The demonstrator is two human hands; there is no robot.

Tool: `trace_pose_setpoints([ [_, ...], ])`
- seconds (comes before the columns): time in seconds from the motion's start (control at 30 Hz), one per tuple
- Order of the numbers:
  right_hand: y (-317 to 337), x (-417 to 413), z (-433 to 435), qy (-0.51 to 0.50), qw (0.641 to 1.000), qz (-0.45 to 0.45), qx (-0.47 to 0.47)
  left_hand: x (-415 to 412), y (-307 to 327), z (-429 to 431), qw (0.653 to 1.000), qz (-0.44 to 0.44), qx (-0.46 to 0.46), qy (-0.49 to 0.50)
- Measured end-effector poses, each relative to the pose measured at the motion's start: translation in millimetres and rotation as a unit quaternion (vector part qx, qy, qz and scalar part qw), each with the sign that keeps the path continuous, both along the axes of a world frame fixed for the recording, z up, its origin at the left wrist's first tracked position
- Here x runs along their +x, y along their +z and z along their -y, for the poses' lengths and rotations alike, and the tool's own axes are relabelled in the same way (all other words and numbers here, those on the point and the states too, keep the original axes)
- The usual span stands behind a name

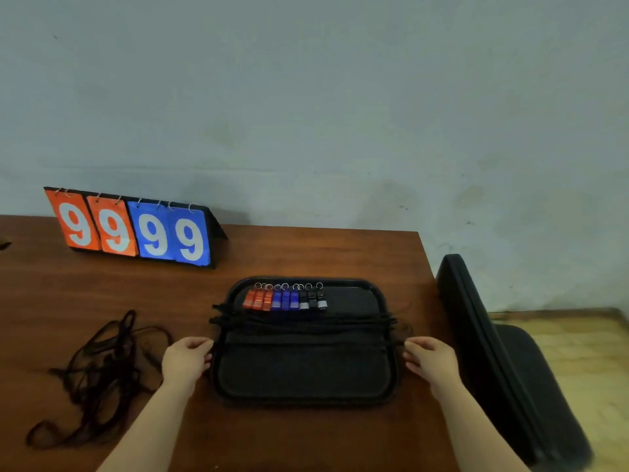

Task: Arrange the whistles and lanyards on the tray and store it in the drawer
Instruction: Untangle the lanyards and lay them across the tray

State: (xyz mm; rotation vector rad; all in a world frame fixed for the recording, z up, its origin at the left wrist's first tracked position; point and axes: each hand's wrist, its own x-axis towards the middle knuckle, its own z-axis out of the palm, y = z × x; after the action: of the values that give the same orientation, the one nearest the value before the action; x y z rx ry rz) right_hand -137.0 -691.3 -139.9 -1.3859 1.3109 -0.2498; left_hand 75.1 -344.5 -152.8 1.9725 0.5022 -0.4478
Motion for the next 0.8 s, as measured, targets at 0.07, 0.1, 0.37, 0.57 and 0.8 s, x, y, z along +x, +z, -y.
trace_pose_setpoints([
  [0.07, -3.3, 6.9, 2.4, 0.003, 1.0, -0.01, 0.004, 3.9, -3.5, 1.8, 1.0, 0.006, 0.007, 0.008],
  [0.1, -5.1, 10.5, 3.5, 0.003, 1.0, -0.015, 0.003, 5.0, -4.1, 3.4, 1.0, 0.008, 0.007, 0.013],
  [0.37, -12.4, 28.3, 7.0, -0.018, 1.0, -0.018, 0.015, 15.6, -9.3, 8.5, 0.999, 0.003, -0.003, 0.054],
  [0.57, -14.5, 31.6, 5.5, -0.029, 0.999, -0.028, 0.002, 21.0, -8.3, 10.7, 0.999, 0.004, -0.011, 0.053],
  [0.8, -6.8, 29.2, -0.8, -0.053, 0.998, -0.018, -0.008, 13.4, -1.7, 9.6, 0.995, 0.004, -0.048, 0.085],
])
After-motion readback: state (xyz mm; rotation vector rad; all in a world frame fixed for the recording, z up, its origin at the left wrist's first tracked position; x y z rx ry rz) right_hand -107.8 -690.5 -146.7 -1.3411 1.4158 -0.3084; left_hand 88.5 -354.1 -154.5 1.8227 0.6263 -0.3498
